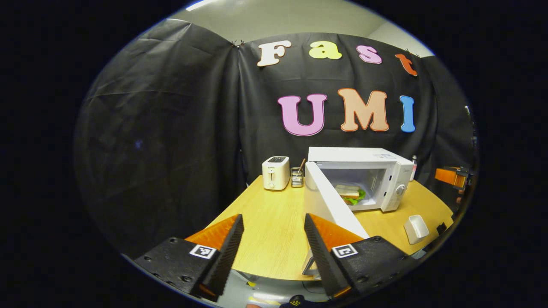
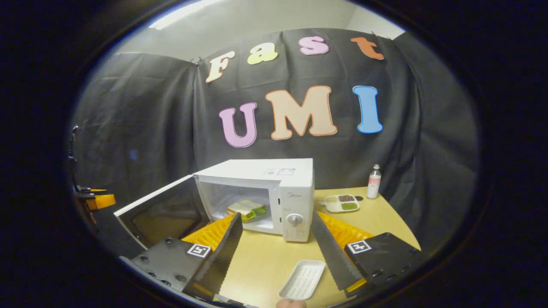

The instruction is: Open the microwave oven with the left hand, put the food in, and close the microwave oven.

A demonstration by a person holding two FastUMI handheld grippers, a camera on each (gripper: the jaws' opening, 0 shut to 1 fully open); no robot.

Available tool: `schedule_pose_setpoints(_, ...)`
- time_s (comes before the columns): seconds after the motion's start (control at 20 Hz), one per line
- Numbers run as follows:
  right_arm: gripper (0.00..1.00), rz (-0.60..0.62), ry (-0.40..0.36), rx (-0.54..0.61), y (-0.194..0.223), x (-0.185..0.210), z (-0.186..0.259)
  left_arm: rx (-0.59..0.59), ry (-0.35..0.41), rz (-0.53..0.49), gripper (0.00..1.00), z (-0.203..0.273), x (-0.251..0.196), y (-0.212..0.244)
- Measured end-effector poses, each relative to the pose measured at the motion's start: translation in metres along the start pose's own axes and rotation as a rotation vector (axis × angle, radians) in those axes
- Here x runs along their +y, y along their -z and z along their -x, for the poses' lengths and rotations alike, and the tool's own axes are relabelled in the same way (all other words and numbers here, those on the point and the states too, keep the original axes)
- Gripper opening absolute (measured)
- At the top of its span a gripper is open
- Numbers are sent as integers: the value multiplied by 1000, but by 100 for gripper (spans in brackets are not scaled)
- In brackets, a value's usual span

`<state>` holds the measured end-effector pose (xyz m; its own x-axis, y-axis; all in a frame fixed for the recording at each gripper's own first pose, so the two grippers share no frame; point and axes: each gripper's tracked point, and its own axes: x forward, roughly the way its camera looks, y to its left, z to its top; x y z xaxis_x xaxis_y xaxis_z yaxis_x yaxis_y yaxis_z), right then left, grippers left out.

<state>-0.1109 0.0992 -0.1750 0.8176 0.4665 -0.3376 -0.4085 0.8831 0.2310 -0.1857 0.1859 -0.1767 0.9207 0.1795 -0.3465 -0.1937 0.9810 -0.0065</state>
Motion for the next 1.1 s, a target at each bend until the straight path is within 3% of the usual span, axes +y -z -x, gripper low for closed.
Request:
schedule_pose_setpoints(0.15,91,0,-2,-7,-3,-10,9,38,-43,-20,34,-8,5,14)
schedule_pose_setpoints(0.25,91,6,0,-14,-7,-15,9,68,-30,-6,1,-13,-2,26)
schedule_pose_setpoints(0.4,90,-10,5,-13,-9,-20,5,139,24,21,0,-17,-23,49)
schedule_pose_setpoints(0.6,91,-26,-8,6,-4,-19,-5,182,4,-39,0,-15,-31,65)
schedule_pose_setpoints(0.8,91,-21,-24,12,-2,-16,-12,202,37,-8,0,-19,-51,70)
schedule_pose_setpoints(1.1,91,-5,-17,2,-4,-29,-18,236,10,-16,0,-20,-81,77)
